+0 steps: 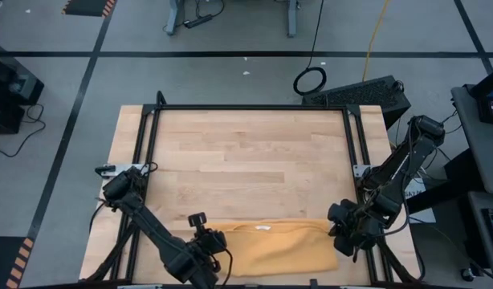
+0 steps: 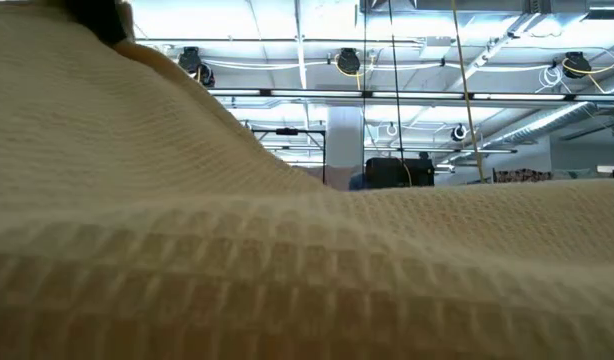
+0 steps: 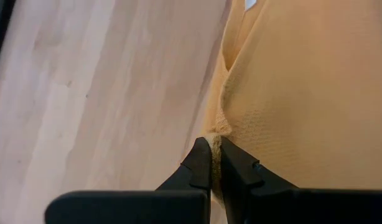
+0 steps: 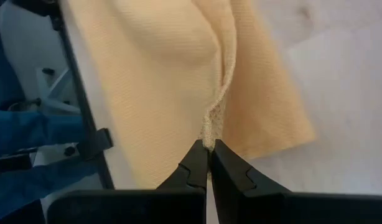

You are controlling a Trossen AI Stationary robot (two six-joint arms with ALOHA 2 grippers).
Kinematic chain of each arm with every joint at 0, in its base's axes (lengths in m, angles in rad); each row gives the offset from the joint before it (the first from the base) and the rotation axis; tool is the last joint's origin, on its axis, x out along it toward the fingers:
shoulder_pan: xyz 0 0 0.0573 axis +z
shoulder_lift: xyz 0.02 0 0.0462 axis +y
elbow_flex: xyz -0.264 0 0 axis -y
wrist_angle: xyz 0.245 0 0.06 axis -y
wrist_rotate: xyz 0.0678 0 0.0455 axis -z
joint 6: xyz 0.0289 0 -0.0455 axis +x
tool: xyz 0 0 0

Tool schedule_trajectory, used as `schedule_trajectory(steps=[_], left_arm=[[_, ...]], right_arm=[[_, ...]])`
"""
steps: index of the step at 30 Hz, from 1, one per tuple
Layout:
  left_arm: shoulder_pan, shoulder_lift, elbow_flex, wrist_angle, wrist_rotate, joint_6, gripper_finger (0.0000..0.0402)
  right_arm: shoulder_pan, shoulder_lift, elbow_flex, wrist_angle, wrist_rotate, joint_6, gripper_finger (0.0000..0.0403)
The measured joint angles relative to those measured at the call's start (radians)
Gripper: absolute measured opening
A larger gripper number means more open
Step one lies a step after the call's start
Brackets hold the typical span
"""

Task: Roll towel
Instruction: Roll the yellow towel

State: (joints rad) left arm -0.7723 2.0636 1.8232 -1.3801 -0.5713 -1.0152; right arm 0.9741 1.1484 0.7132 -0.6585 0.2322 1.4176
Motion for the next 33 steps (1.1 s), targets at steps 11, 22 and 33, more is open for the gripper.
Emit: schedule_trajectory(steps=[11, 22, 33], left_arm=[[0.003, 0.005, -0.083, 0.081, 0.013, -0.025, 0.0015], [0.022, 0.005, -0.083, 0.04, -0.011, -0.026, 0.0015], [0.03, 0.005, -0.129, 0.061, -0.013, -0.027, 0.0036]], right_arm=[[-0.013, 0.0, 0.0, -0.084, 0.029, 0.036, 0.0], [-0.013, 0.0, 0.0, -0.104, 0.029, 0.041, 0.0], [-0.013, 0.0, 0.0, -0.124, 0.032, 0.069, 0.0034]])
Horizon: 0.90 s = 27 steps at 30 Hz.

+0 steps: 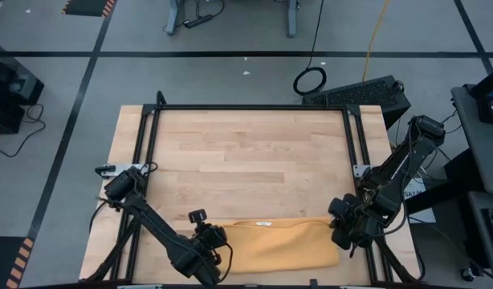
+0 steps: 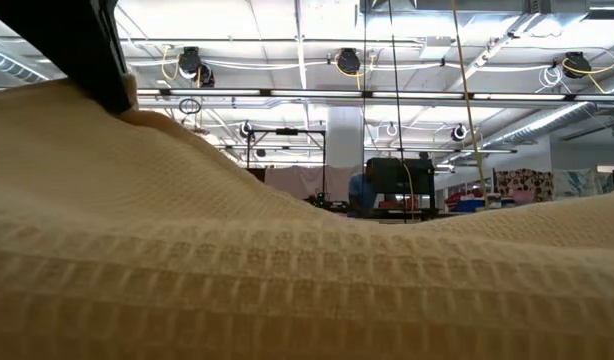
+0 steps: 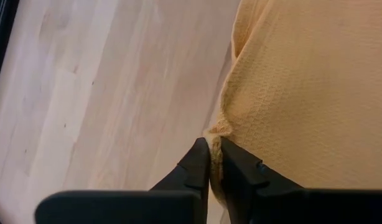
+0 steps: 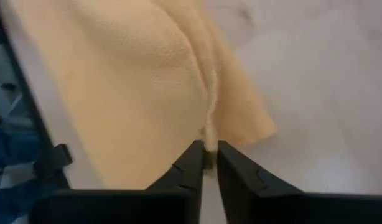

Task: Roll towel
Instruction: Roll the yellow towel

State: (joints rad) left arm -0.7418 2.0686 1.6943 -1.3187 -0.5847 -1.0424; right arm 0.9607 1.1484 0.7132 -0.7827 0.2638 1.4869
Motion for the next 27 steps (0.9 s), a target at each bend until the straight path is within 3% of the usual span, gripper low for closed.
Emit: schedule_trajectory(steps=[8, 12, 27], left_arm=[[0.003, 0.0, 0.0, 0.002, -0.021, 0.0, 0.0041], [0.008, 0.0, 0.0, 0.002, -0.024, 0.0, 0.0042], [0.021, 0.0, 0.0, -0.025, 0.018, -0.078, 0.0043]], right_arm=[[0.0, 0.0, 0.0, -0.05, -0.003, 0.1, 0.0133], [0.0, -0.017, 0.0, -0.05, -0.003, 0.133, 0.0164], [0.003, -0.084, 0.0, -0.047, 0.028, 0.196, 0.0171]])
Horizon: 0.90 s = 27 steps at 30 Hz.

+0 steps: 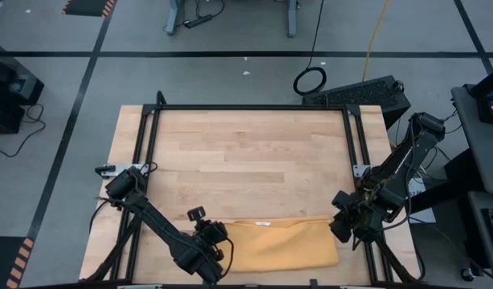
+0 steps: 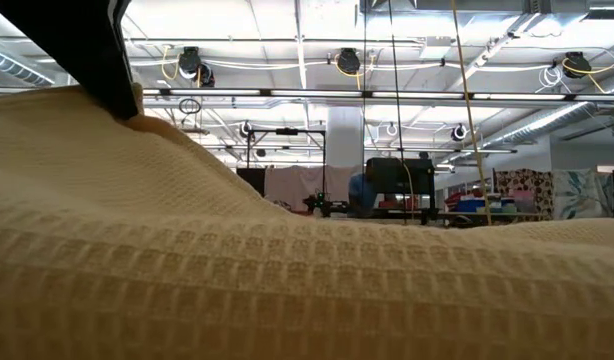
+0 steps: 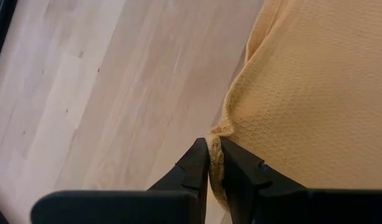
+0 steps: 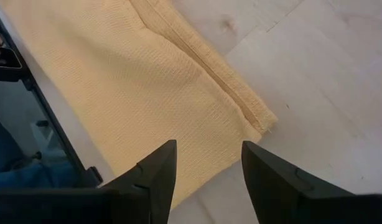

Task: Roll towel
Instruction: Roll the yellow towel

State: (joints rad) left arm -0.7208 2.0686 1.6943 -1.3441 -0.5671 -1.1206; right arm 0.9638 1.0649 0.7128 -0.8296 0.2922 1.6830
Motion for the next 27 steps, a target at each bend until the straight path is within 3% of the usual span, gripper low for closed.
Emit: schedule_trajectory(steps=[6, 10, 15, 17, 19, 22, 27], left_arm=[[0.0, -0.006, 0.0, -0.001, 0.025, -0.02, 0.0074], [0.007, -0.009, 0.001, -0.012, 0.084, -0.071, 0.0134], [0.013, -0.011, 0.06, -0.215, 0.117, -0.079, 0.0209], [0.022, -0.036, 0.071, -0.218, 0.16, -0.024, 0.0227], [0.033, -0.082, 0.071, -0.216, 0.208, -0.019, 0.0233], [0.055, -0.139, 0.077, -0.224, 0.24, -0.137, 0.0227], [0.111, -0.25, 0.076, -0.18, 0.133, -0.219, 0.02]], right_arm=[[0.0, 0.0, 0.0, 0.009, 0.025, -0.004, 0.0171], [0.0, 0.0, 0.0, 0.024, 0.046, -0.004, 0.0171], [0.0, 0.0, 0.0, 0.057, 0.051, -0.023, 0.0171], [0.0, 0.0, 0.0, 0.067, 0.051, -0.027, 0.0171], [0.0, 0.001, 0.0, 0.085, 0.051, -0.036, 0.0171], [0.0, 0.001, 0.0, 0.113, 0.05, -0.047, 0.0171], [0.0, 0.001, 0.0, 0.174, 0.049, -0.024, 0.0171]])
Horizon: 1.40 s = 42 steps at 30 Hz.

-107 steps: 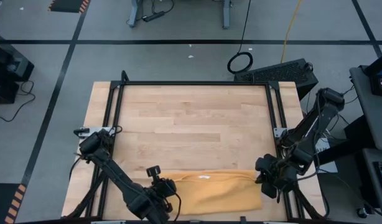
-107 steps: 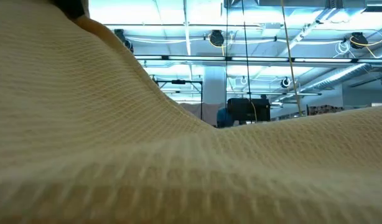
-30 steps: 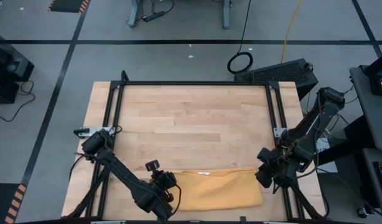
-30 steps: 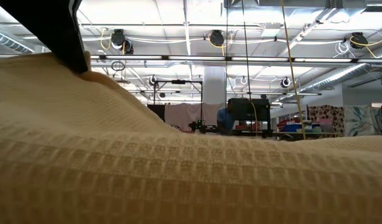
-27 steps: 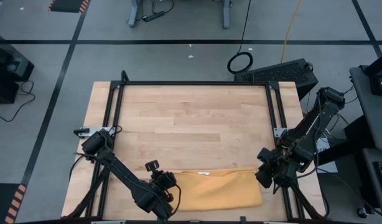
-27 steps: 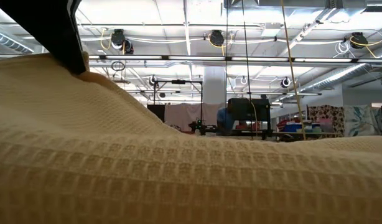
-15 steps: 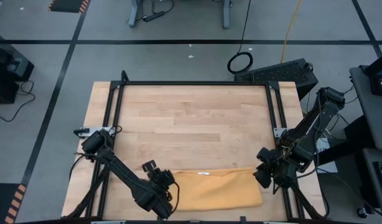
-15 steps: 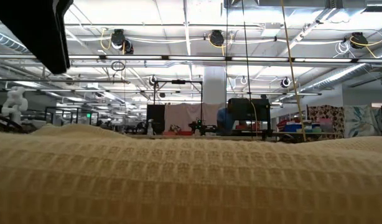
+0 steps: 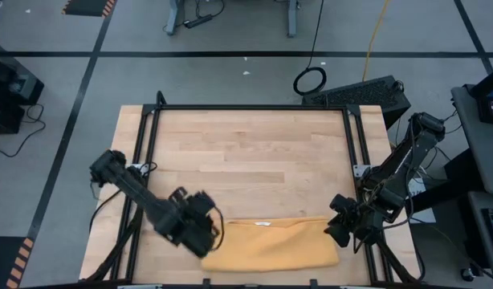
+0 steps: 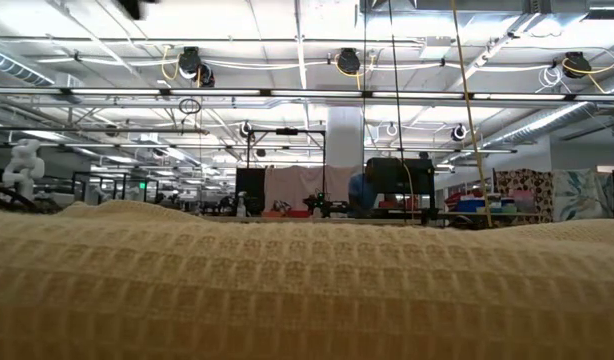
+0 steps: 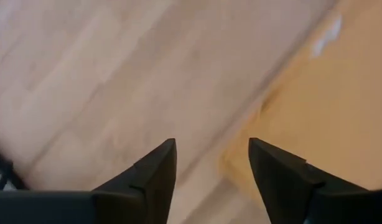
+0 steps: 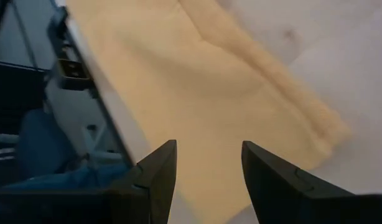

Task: Roll towel
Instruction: Roll the yellow towel

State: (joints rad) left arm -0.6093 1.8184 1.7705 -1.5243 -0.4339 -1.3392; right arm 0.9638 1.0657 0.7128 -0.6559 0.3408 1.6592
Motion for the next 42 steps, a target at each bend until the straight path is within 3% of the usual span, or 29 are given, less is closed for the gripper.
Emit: schedule_trajectory(steps=[3, 6, 8, 12, 17, 22, 29, 32, 37, 42], left_arm=[[0.072, -0.026, -0.033, 0.151, 0.006, 0.161, 0.0182], [0.151, -0.038, -0.086, 0.381, 0.182, 0.389, 0.0168], [0.197, -0.033, -0.129, 0.511, 0.289, 0.462, 0.0165], [0.26, -0.002, -0.235, 0.569, 0.347, 0.354, 0.0164], [0.281, 0.003, -0.368, 0.591, 0.421, 0.251, 0.0164], [0.244, 0.0, -0.438, 0.698, 0.517, 0.281, 0.0164], [0.164, -0.012, -0.438, 0.69, 0.564, 0.184, 0.0163], [0.134, -0.027, -0.416, 0.702, 0.536, 0.142, 0.0163], [0.102, -0.014, -0.422, 0.7, 0.41, 0.236, 0.0163], [0.092, -0.008, -0.464, 0.701, 0.392, 0.416, 0.0159]], right_arm=[[-0.003, 0.0, 0.0, 0.056, -0.029, 0.006, 0.0171], [-0.017, 0.0, 0.0, 0.101, -0.103, 0.008, 0.0171], [-0.03, -0.001, 0.0, 0.121, -0.154, 0.005, 0.0171], [-0.041, -0.013, 0.0, 0.126, -0.215, 0.009, 0.0171], [-0.041, -0.045, 0.0, 0.131, -0.219, 0.057, 0.0171], [-0.042, -0.074, 0.0, 0.115, -0.217, 0.057, 0.0171], [-0.049, -0.082, 0.0, 0.012, -0.217, 0.091, 0.0171], [-0.05, -0.079, 0.0, -0.035, -0.219, 0.075, 0.0171], [-0.087, -0.054, 0.0, -0.073, -0.242, -0.197, 0.0171], [-0.168, -0.008, 0.0, 0.004, -0.238, -0.521, 0.017]])
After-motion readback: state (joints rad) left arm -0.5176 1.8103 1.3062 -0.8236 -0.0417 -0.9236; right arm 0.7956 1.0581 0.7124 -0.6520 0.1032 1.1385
